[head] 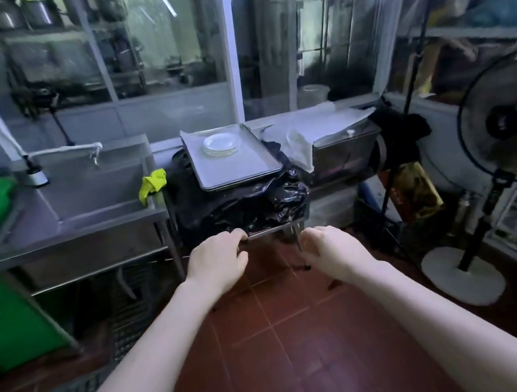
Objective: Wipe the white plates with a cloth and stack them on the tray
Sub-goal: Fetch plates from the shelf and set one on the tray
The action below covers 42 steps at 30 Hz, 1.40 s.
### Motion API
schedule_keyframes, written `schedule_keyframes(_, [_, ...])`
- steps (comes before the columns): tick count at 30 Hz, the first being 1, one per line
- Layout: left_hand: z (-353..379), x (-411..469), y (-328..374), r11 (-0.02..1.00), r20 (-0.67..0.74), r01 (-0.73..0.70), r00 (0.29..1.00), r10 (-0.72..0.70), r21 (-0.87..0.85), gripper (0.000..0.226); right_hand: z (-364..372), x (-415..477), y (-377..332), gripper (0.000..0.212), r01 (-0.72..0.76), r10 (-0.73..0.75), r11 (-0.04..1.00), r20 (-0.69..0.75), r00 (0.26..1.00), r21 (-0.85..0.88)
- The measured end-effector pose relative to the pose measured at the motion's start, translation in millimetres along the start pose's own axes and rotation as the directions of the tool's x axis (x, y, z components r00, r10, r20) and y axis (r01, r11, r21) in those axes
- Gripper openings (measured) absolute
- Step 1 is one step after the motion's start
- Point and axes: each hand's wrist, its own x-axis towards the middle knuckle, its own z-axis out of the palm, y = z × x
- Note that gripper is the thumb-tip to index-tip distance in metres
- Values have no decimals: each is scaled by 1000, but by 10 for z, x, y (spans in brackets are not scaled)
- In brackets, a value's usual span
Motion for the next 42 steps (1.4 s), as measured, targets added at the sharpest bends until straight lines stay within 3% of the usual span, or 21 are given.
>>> schedule_keyframes(12, [412,2643,-850,992,-36,127,991,-127,-8,38,343,2945,606,33,100,-103,992,41,994,75])
schedule_keyframes(18, [613,4117,-1488,982,-70,170,982,-176,-81,39,496,4521,846,32,42,-49,990,52,997,131])
schedule_keyframes(36, [1743,7612,-2651,938,52,318,948,-313,-141,44,1560,8488,2008,37,83,-121,981,216,969,178])
schedule_keyframes(42, [2163,8397,-3011,831,137,462,887,-442,-311,58,2028,9413,2214,55,-39,-48,962,310,950,271])
